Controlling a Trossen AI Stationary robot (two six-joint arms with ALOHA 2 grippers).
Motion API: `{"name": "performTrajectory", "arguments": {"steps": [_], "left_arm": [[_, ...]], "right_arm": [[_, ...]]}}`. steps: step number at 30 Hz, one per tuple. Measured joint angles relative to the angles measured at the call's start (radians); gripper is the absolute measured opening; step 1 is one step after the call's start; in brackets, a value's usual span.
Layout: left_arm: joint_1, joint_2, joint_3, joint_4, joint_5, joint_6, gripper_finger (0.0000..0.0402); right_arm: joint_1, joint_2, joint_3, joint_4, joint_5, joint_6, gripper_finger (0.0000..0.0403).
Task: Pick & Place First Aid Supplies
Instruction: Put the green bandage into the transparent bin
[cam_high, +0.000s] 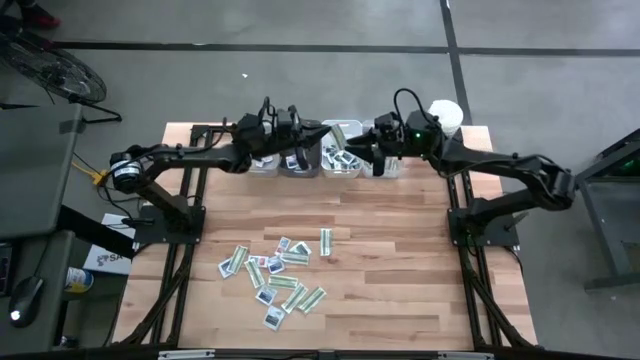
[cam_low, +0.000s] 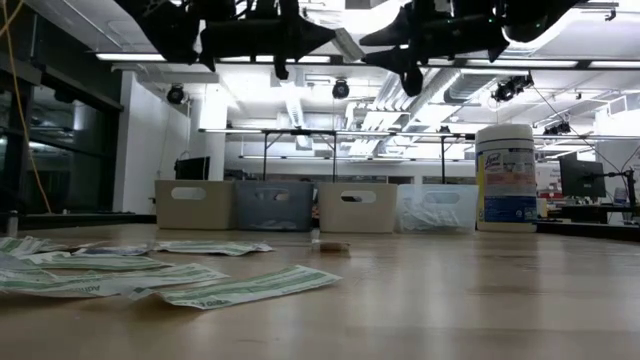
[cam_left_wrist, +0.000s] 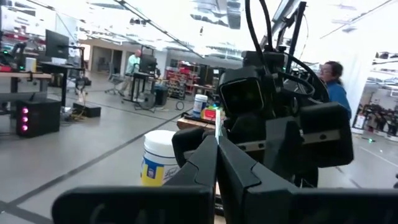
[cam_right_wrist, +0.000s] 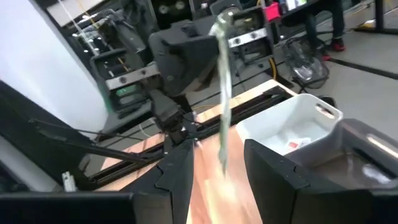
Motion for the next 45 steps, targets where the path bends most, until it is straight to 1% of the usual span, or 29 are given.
{"name": "performTrajectory", "arguments": {"steps": [3, 6, 11, 14, 17, 25, 31, 33, 35, 39, 42, 45], "left_arm": [[0.008, 0.0, 0.0, -0.001, 0.028, 0.0, 0.0], [0.008, 0.0, 0.0, -0.001, 0.038, 0.0, 0.0], [0.007, 0.0, 0.0, 0.0, 0.05, 0.0, 0.0], [0.007, 0.0, 0.0, 0.0, 0.057, 0.0, 0.0], [0.007, 0.0, 0.0, 0.0, 0.065, 0.0, 0.0], [0.007, 0.0, 0.0, 0.0, 0.064, 0.0, 0.0], [0.007, 0.0, 0.0, -0.002, 0.064, -0.004, 0.0005], [0.007, 0.0, 0.0, -0.001, 0.064, 0.012, 0.0016], [0.005, 0.0, 0.0, -0.001, 0.069, 0.023, 0.0036], [0.005, 0.0, 0.0, -0.002, 0.073, 0.026, 0.01], [0.01, 0.0, 0.0, -0.01, 0.069, 0.041, 0.0153], [0.034, -0.01, 0.0, -0.014, 0.096, 0.053, 0.019]], "right_arm": [[0.017, 0.024, 0.0, 0.05, 0.003, 0.031, 0.0136], [0.032, 0.051, 0.0, 0.089, 0.032, 0.047, 0.0136], [0.041, 0.078, 0.0, 0.104, 0.059, 0.056, 0.0129], [0.041, 0.078, 0.0, 0.103, 0.071, 0.055, 0.0114], [0.041, 0.078, 0.0, 0.107, 0.075, 0.055, 0.009], [0.04, 0.078, 0.0, 0.107, 0.073, 0.055, 0.0008], [0.04, 0.078, 0.0, 0.107, 0.072, 0.06, 0.0002], [0.04, 0.078, 0.0, 0.107, 0.071, 0.058, 0.0001], [0.039, 0.078, 0.0, 0.106, 0.065, 0.066, 0.0001], [0.011, 0.078, 0.0, 0.092, 0.045, 0.105, 0.0001], [-0.026, 0.055, 0.0, 0.019, 0.053, 0.105, 0.0001], [-0.075, 0.004, 0.0, -0.095, 0.081, 0.101, 0.0001]]}}
